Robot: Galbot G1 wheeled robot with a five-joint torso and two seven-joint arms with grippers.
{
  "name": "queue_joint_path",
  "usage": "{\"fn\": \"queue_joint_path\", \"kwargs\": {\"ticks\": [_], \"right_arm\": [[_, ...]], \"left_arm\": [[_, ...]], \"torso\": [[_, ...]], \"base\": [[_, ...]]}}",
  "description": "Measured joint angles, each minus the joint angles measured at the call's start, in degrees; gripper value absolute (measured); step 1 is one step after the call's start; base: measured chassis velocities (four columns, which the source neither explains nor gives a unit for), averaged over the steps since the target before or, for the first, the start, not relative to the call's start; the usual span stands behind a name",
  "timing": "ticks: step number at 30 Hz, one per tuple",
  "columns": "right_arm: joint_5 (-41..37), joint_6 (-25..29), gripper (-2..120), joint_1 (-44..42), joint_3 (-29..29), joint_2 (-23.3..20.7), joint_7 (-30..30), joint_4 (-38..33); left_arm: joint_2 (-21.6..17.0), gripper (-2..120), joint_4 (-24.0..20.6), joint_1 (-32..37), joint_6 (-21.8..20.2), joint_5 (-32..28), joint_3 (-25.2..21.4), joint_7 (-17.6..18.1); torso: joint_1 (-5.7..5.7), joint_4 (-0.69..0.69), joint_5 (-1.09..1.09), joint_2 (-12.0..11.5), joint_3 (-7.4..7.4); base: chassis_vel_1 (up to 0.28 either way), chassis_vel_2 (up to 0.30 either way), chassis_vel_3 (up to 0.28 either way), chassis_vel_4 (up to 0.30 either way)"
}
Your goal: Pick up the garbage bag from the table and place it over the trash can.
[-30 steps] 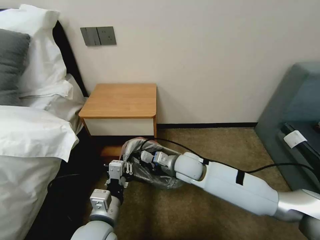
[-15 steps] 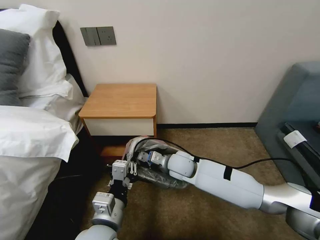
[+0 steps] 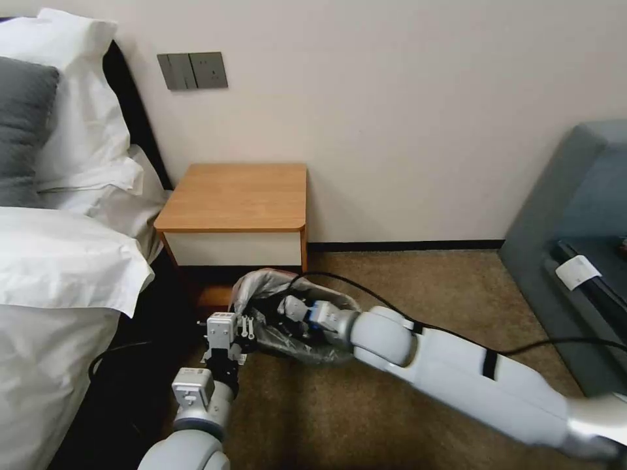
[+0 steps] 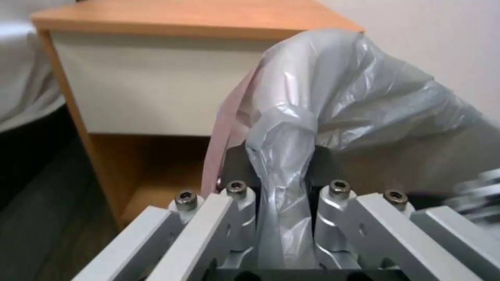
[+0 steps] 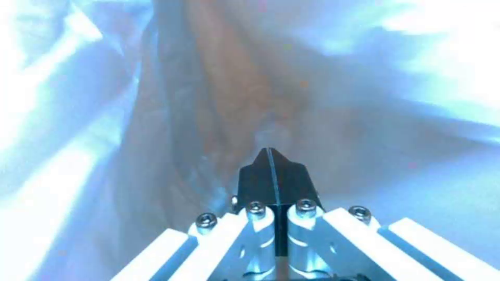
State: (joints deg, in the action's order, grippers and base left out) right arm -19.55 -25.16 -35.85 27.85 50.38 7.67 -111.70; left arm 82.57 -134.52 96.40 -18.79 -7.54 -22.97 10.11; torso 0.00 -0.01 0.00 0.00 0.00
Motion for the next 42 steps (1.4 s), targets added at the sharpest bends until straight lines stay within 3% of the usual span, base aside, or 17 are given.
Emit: {"fn": "queue_joint_path", "kwargs": {"ticks": [4, 6, 10, 12, 13, 16, 17, 20, 21, 23, 24, 28, 38, 42], "right_arm": [[0.59, 1.64, 0, -4.39, -5.05, -3.26, 0.66, -3.47], [0.58, 3.55, 0, -9.21, -10.62, -6.11, 0.62, -7.03], [0.46, 4.84, 0, -16.25, -18.92, -6.54, -1.87, -11.61], [0.9, 5.43, 7, -22.13, -24.62, -4.0, -7.14, -15.18], [0.9, 5.43, 7, -22.13, -24.62, -4.0, -7.14, -15.18], [2.84, 8.47, 20, -30.69, -32.42, 2.89, -10.19, -17.33], [2.84, 8.47, 20, -30.69, -32.42, 2.89, -10.19, -17.33], [7.8, 15.86, 35, -43.6, -40.55, 14.17, -10.07, -17.01], [7.8, 15.86, 35, -43.6, -40.55, 14.17, -10.07, -17.01], [10.63, 20.58, 45, -48.6, -43.72, 20.24, -9.72, -16.06], [10.63, 20.58, 45, -48.6, -43.72, 20.24, -9.72, -16.06], [6.7, 20.45, 64, -51.05, -46.88, 27.36, -13.7, -17.06], [6.81, 21.32, 98, -50.59, -47.31, 28.41, -12.68, -16.24], [7.32, 21.74, 100, -50.23, -46.57, 28.5, -11.99, -15.35]], "left_arm": [[0.02, 11, -0.13, -0.1, -0.84, -2.31, -0.88, 0.95], [0.05, 11, -0.54, -0.13, -2.08, -5.72, -1.58, 2.15], [-0.19, 11, -0.81, -0.29, -3.98, -11.06, -2.06, 3.4], [-0.13, 11, -0.78, -0.57, -6.26, -17.96, -2.38, 5.32], [-0.13, 11, -0.78, -0.57, -6.26, -17.96, -2.38, 5.32], [-0.09, 11, 0.2, -0.65, -8.18, -23.57, -2.57, 6.97], [-0.09, 11, 0.2, -0.65, -8.18, -23.57, -2.57, 6.97], [-0.35, 11, 1.96, -0.66, -10.2, -28.95, -3.2, 7.54], [-0.35, 11, 1.96, -0.66, -10.2, -28.95, -3.2, 7.54], [-0.52, 11, 3.58, -1.08, -11.15, -29.99, -3.49, 7.42], [-0.52, 11, 3.58, -1.08, -11.15, -29.99, -3.49, 7.42], [-0.6, 11, 6.68, -1.55, -11.62, -30.43, -3.48, 6.89], [0.11, 11, 9.75, -1.66, -11.45, -33.53, -3.03, 7.37], [0.73, 11, 10.29, -1.64, -10.66, -34.39, -3.0, 7.44]], "torso": [[0.0, 0.01, 0.02, 0.0, 0.0], [0.0, 0.01, 0.01, 0.0, 0.0], [0.0, 0.0, 0.0, 0.0, 0.0], [0.0, 0.02, 0.0, 0.0, 0.0], [0.0, 0.02, 0.0, 0.0, 0.0], [0.0, 0.02, 0.0, 0.0, 0.0], [0.0, 0.02, 0.0, 0.0, 0.0], [0.0, -0.01, 0.0, 0.0, -0.01], [0.0, -0.01, 0.0, 0.0, -0.01], [0.0, 0.0, -0.02, 0.0, -0.01], [0.0, 0.0, -0.02, 0.0, -0.01], [0.0, 0.01, -0.02, 0.0, 0.0], [0.0, 0.01, 0.0, 0.0, 0.0], [0.0, 0.02, 0.01, 0.0, 0.0]], "base": [[0.0, 0.0, 0.0, 0.0], [0.0, 0.0, 0.0, 0.0], [0.0, 0.0, 0.0, 0.0], [0.0, 0.0, 0.0, 0.0], [0.0, 0.0, 0.0, 0.0], [0.0, 0.0, 0.0, 0.0], [0.0, 0.0, 0.0, 0.0], [0.0, 0.0, 0.0, 0.0], [0.0, 0.0, 0.0, 0.0], [0.0, 0.0, 0.0, 0.0], [0.0, 0.0, 0.0, 0.0], [0.0, 0.0, 0.0, 0.0], [0.0, 0.0, 0.0, 0.0], [0.0, 0.0, 0.0, 0.0]]}}
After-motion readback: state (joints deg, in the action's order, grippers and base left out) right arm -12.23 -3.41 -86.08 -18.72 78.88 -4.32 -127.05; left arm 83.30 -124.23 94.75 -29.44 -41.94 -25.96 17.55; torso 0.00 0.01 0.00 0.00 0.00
